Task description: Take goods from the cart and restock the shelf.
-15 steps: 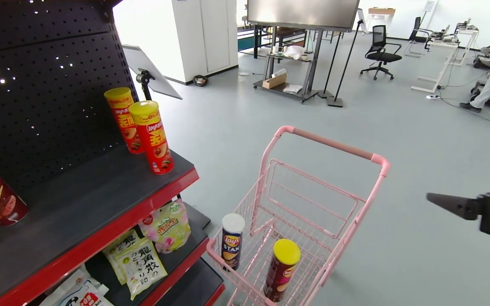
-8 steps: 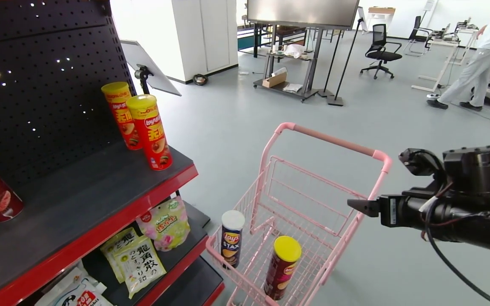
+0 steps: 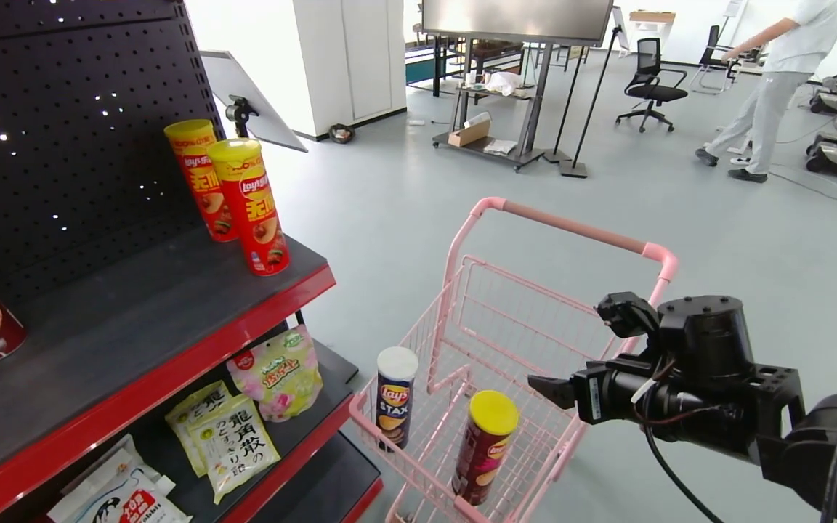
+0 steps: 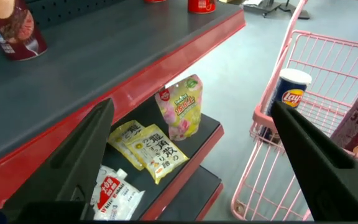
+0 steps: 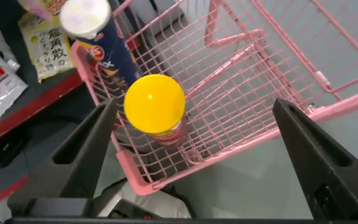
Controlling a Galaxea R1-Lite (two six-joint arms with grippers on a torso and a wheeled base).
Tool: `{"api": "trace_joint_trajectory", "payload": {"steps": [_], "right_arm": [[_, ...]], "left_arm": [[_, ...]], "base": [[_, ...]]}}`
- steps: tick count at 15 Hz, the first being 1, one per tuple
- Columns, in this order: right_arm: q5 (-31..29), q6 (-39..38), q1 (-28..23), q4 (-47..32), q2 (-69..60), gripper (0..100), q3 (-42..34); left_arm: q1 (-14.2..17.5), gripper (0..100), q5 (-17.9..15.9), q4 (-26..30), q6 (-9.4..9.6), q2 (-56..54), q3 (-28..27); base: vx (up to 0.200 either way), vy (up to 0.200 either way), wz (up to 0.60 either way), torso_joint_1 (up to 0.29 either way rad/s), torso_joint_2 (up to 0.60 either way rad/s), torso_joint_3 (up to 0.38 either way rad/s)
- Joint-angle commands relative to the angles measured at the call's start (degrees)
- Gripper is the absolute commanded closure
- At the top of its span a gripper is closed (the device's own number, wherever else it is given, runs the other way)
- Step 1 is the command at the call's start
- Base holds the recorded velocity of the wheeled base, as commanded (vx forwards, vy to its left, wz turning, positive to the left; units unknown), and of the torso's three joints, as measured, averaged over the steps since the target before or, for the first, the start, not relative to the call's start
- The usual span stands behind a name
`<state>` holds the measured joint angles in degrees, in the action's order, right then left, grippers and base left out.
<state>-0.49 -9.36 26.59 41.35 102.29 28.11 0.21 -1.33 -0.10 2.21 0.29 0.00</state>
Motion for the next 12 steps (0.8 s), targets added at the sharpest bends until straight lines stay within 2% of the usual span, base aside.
{"api": "trace_joint_trajectory", "payload": {"steps": [1, 4, 10, 12], "right_arm": [[-0.3, 0.0, 2.2, 1.4, 2.3, 0, -1.0], [-0.6, 0.0, 3.8, 6.0, 4.5, 0, -1.7], [-0.5, 0.7, 6.1, 6.2, 3.6, 0, -2.8], [-0.5, 0.8, 7.1, 7.5, 1.8, 0, -3.8]], "left_arm": [[0.1, 0, 0.0, 0.0, -0.01, 0.0, 0.0], [0.1, 0, 0.0, 0.0, -0.01, 0.0, 0.0], [0.1, 0, 0.0, 0.0, -0.01, 0.0, 0.0], [0.1, 0, 0.0, 0.0, -0.01, 0.0, 0.0]], "base": [[0.000, 0.000, 0.00, -0.154, 0.34, 0.203], [0.000, 0.000, 0.00, -0.145, 0.36, 0.201], [0.000, 0.000, 0.00, -0.139, 0.38, 0.225], [0.000, 0.000, 0.00, -0.044, 0.11, 0.061]]}}
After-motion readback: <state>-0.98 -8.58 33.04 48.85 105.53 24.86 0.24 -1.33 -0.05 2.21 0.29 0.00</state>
